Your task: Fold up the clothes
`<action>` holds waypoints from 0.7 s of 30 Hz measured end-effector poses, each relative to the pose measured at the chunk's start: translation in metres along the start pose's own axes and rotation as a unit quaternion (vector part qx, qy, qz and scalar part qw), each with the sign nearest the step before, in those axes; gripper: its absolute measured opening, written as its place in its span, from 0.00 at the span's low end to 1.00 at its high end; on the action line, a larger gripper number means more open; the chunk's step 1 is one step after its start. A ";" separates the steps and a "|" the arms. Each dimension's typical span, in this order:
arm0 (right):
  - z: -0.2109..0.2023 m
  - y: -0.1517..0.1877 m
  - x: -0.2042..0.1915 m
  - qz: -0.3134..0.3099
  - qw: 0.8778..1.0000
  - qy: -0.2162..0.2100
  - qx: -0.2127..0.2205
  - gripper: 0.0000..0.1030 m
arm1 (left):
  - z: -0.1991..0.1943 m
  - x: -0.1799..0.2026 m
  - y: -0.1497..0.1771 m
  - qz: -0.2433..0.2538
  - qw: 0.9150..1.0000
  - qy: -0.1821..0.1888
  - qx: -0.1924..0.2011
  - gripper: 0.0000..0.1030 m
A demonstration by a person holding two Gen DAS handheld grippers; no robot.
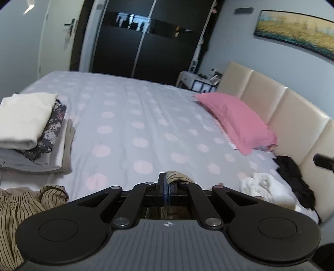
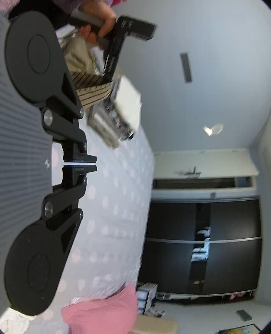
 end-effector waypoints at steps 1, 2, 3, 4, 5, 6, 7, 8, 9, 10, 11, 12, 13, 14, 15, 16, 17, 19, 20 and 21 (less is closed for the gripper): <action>0.013 0.008 0.002 0.002 1.000 0.003 -0.013 0.02 | 0.010 -0.003 0.002 0.002 1.000 -0.009 -0.006 0.00; 0.027 0.019 0.005 0.001 1.000 0.007 -0.028 0.02 | 0.020 -0.008 0.006 0.009 1.000 -0.026 -0.014 0.00; 0.041 0.031 0.009 -0.002 0.999 0.013 -0.044 0.02 | 0.029 -0.013 0.011 0.015 0.999 -0.043 -0.022 0.00; 0.054 0.043 0.013 -0.005 0.998 0.018 -0.060 0.02 | 0.040 -0.020 0.019 0.018 0.998 -0.055 -0.035 0.00; 0.067 0.056 0.018 -0.010 0.997 0.023 -0.077 0.03 | 0.049 -0.026 0.027 0.020 0.996 -0.066 -0.049 0.00; 0.079 0.070 0.024 -0.017 0.995 0.027 -0.094 0.03 | 0.057 -0.033 0.036 0.017 0.995 -0.070 -0.063 0.00; 0.091 0.084 0.030 -0.027 0.993 0.031 -0.113 0.03 | 0.064 -0.039 0.044 0.014 0.994 -0.074 -0.076 0.00; 0.102 0.098 0.037 -0.039 0.990 0.034 -0.133 0.06 | 0.068 -0.045 0.050 0.013 0.993 -0.079 -0.083 0.00; 0.111 0.111 0.043 -0.051 0.986 0.034 -0.152 0.06 | 0.073 -0.051 0.056 0.012 0.992 -0.085 -0.091 0.00; 0.120 0.124 0.050 -0.065 0.983 0.034 -0.171 0.06 | 0.077 -0.057 0.062 0.012 0.991 -0.091 -0.099 0.00; 0.127 0.136 0.055 -0.076 0.978 0.032 -0.189 0.06 | 0.082 -0.063 0.068 0.011 0.990 -0.097 -0.106 0.00; 0.131 0.147 0.059 -0.089 0.974 0.030 -0.207 0.06 | 0.086 -0.068 0.074 0.010 0.988 -0.102 -0.114 0.00; 0.134 0.158 0.062 -0.104 0.969 0.028 -0.224 0.07 | 0.090 -0.072 0.080 0.007 0.987 -0.104 -0.122 0.00; 0.138 0.168 0.064 -0.121 0.963 0.026 -0.239 0.08 | 0.094 -0.075 0.085 0.004 0.986 -0.106 -0.130 0.00; 0.142 0.175 0.066 -0.141 0.957 0.023 -0.252 0.15 | 0.098 -0.078 0.090 0.004 0.985 -0.108 -0.137 0.00; 0.147 0.181 0.067 -0.162 0.950 0.020 -0.264 0.21 | 0.101 -0.079 0.094 0.003 0.984 -0.108 -0.143 0.00; 0.151 0.186 0.068 -0.183 0.943 0.017 -0.276 0.36 | 0.104 -0.080 0.097 0.002 0.983 -0.107 -0.148 0.00; 0.157 0.195 0.070 -0.220 0.929 0.009 -0.297 0.40 | 0.110 -0.080 0.100 0.000 0.983 -0.104 -0.153 0.00; 0.159 0.199 0.072 -0.237 0.921 0.006 -0.308 0.40 | 0.111 -0.080 0.101 -0.001 0.983 -0.102 -0.154 0.00; 0.160 0.203 0.074 -0.251 0.914 0.003 -0.318 0.40 | 0.113 -0.079 0.101 -0.002 0.983 -0.100 -0.155 0.00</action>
Point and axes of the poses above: each gripper's, at about its wrist camera, not at the fingertips, and z roughly the way its jaws point, x to its right, y to its underside, the point moved 9 cm from there along z, roughly the way its jaws point, and after that the axes turned 5 degrees about z, right-handed, at the moved point
